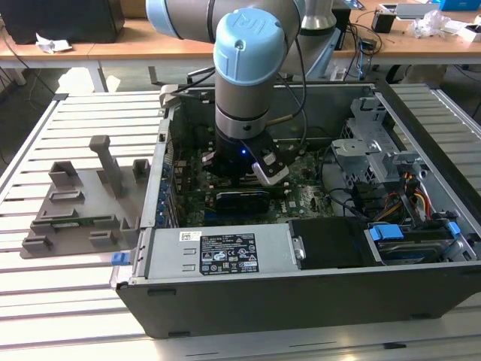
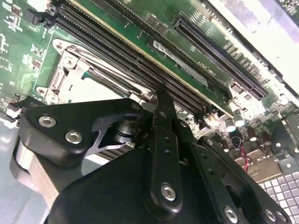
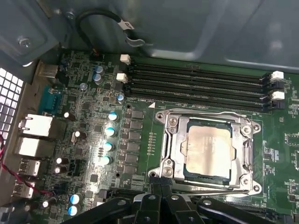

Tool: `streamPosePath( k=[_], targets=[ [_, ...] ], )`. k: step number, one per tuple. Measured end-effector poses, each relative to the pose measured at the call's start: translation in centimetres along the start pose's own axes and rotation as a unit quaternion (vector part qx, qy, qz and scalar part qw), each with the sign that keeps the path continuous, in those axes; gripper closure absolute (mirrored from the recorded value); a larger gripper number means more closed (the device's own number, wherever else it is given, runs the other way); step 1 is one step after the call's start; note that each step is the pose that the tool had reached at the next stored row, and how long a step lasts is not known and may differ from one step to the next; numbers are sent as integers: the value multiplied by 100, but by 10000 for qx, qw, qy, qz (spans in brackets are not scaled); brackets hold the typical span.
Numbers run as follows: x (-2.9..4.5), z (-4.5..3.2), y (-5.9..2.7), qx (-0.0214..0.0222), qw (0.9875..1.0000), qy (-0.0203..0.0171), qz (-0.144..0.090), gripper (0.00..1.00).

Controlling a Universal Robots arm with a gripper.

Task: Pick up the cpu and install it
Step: 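Install the second cpu locking lever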

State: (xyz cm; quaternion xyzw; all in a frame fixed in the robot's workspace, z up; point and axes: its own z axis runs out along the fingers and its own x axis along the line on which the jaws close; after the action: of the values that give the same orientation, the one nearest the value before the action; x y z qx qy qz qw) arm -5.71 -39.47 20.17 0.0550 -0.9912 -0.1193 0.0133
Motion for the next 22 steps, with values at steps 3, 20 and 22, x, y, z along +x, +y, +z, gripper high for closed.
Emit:
streamPosePath(
  k=[3,20,22],
  targets=[
    [3,-24,-7,-1,10000,-3,-2,89],
    [42,-1,-5,-70,9999,-2,-84,89],
    [41,10,5,-77,9999,4,-110,89]
  ],
)
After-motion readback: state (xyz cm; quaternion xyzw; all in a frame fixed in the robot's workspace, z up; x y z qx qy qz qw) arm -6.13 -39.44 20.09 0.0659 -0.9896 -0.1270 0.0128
